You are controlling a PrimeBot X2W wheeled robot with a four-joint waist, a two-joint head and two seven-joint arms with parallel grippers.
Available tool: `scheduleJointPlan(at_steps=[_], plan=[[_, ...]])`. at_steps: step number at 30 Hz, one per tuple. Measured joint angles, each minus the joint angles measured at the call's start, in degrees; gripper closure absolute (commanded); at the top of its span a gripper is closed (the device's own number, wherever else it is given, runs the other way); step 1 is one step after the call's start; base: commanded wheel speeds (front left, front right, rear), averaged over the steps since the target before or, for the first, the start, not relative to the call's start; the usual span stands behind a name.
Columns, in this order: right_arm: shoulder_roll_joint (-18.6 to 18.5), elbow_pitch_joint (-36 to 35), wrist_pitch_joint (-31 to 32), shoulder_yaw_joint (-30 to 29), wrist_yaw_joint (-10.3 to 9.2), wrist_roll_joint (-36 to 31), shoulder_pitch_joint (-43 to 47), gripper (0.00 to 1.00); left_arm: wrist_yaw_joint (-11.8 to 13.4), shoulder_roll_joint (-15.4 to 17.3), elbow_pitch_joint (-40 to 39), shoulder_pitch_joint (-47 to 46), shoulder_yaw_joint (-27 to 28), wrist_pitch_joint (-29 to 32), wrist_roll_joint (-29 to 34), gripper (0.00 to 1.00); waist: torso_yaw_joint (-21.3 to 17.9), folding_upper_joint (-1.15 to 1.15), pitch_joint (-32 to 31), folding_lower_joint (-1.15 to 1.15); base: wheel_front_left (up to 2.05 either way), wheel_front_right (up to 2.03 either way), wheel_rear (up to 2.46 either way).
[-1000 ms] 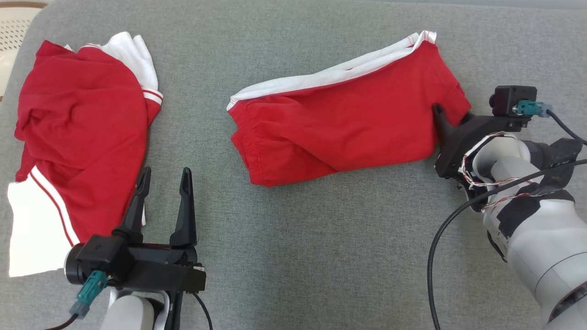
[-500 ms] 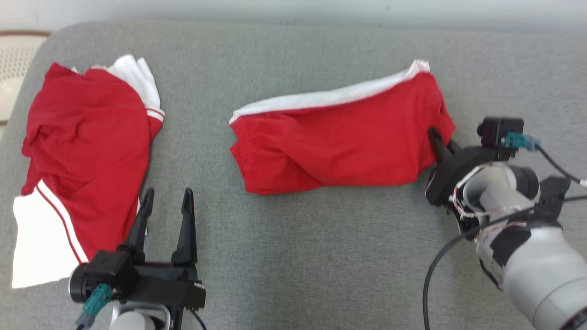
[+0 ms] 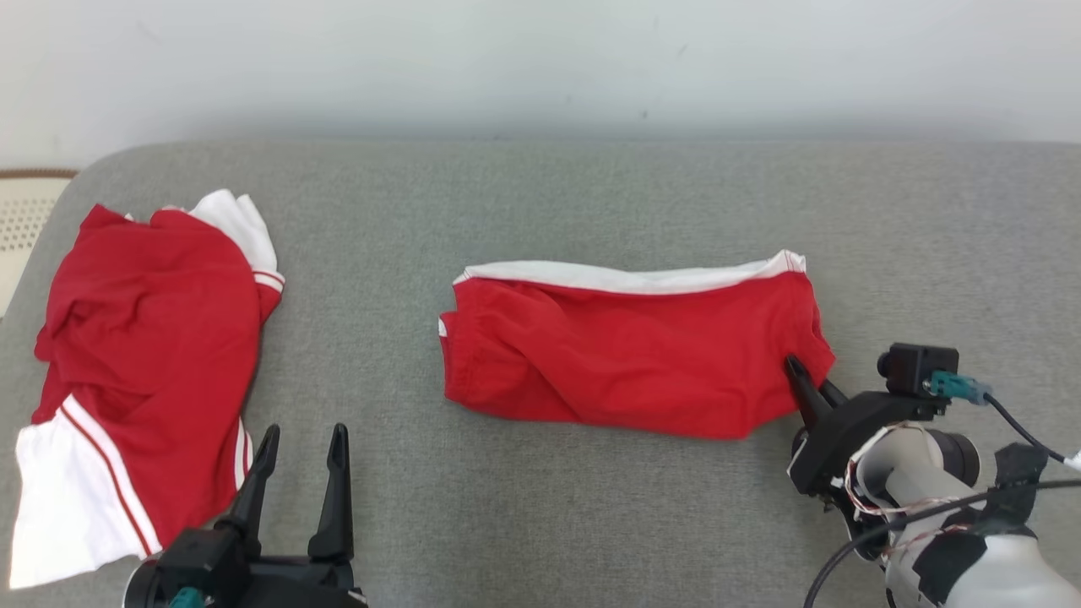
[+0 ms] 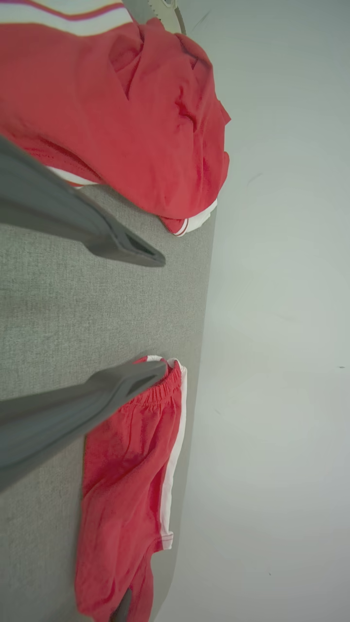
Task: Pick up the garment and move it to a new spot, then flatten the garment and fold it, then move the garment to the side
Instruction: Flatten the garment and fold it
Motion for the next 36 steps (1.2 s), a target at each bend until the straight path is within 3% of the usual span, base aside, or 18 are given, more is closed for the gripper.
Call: scheduleJointPlan(at_steps=[11, 12, 13, 14, 19, 24, 30, 36], plan=[[-1.7, -1.5, 0.0, -3.8, 0.00, -1.6, 5.4, 1.00, -0.2, 0.0, -0.4, 2.6, 0.3, 0.0, -0.1, 0.00, -3.5, 0.00, -3.5, 0.00, 0.00, 0.00, 0.00], [-1.5, -1.3, 0.0, -3.8, 0.00, -1.6, 5.5, 0.91, -0.2, 0.0, -0.4, 2.7, 0.3, 0.0, -0.1, 0.00, -3.6, 0.00, -3.7, 0.00, 0.00, 0.00, 0.00], [-1.3, -0.7, 0.0, -4.1, 0.00, -1.9, 5.5, 0.32, -0.2, 0.0, -0.3, 2.7, 0.2, 0.0, -0.1, 0.00, -3.8, 0.00, -3.8, 0.00, 0.00, 0.00, 0.00], [-1.2, 0.0, 0.0, -4.2, 0.00, -2.6, 5.4, 0.00, -0.2, 0.0, -0.2, 2.8, 0.2, 0.0, -0.2, 0.00, -3.9, 0.00, -3.9, 0.00, 0.00, 0.00, 0.00], [-0.4, 1.7, 0.0, -6.8, 0.00, -7.4, 5.5, 0.00, -0.6, 0.0, 0.3, 3.4, 0.1, 0.0, -0.5, 0.00, -3.9, 0.00, -5.0, 0.00, 0.00, 0.00, 0.00], [-1.3, -0.8, 0.0, -13.6, 0.00, -14.4, 6.5, 0.00, -0.6, 0.0, 0.2, 4.5, 1.1, 0.0, -0.5, 0.00, -4.1, 0.01, -6.2, 0.00, 0.00, 0.00, 0.00], [-1.3, -9.5, 0.0, -25.9, 0.00, -26.1, 12.3, 0.00, -0.7, 0.0, -0.3, 6.3, 2.9, 0.0, 0.3, 0.00, -4.6, 0.00, -7.6, 0.00, 0.00, 0.00, 0.00], [1.5, -20.8, 0.0, -39.7, 0.00, -37.3, 21.5, 0.00, -0.7, 0.0, -1.2, 8.0, 4.7, 0.0, 2.0, 0.00, -5.0, 0.01, -8.7, 0.00, 0.00, 0.00, 0.00]])
